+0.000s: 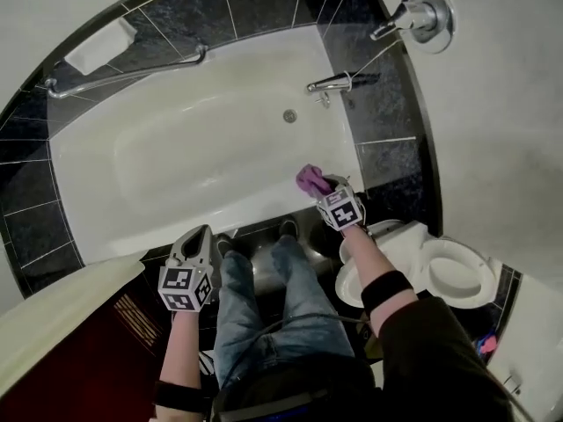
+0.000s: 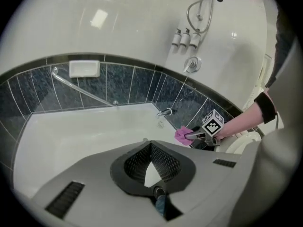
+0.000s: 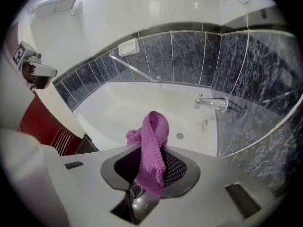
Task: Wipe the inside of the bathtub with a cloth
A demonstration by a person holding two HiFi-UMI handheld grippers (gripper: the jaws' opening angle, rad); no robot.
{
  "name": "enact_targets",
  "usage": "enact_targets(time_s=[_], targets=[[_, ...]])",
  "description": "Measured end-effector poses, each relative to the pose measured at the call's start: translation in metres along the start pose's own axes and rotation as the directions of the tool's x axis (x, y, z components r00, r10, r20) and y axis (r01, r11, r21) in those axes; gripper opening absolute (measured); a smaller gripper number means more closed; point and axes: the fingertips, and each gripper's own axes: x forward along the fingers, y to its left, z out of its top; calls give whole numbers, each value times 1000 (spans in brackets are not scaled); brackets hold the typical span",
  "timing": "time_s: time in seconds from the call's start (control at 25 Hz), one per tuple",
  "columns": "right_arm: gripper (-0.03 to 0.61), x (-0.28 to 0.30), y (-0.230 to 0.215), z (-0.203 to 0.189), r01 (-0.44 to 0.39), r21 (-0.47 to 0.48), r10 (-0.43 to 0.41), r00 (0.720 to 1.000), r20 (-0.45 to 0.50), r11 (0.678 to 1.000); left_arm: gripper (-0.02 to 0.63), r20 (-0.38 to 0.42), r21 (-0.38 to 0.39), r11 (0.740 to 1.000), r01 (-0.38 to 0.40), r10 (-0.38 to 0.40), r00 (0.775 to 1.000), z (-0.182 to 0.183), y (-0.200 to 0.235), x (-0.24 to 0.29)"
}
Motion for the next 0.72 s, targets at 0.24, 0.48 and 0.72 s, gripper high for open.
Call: enact_targets(time_s=[0.24, 0.48, 0.72], targets=[[117, -92, 64, 54, -6, 12, 4, 987, 160, 1000, -3, 70, -8, 999, -43, 44, 997, 29, 7, -68], [117, -159, 120, 99, -8, 122, -29, 955, 296, 993, -3, 149, 16, 998, -68, 65, 987, 42, 29, -123], [117, -180, 180, 142, -13, 91, -22, 927, 374, 996, -3, 214, 46, 994, -96, 84, 973, 54, 73, -178]])
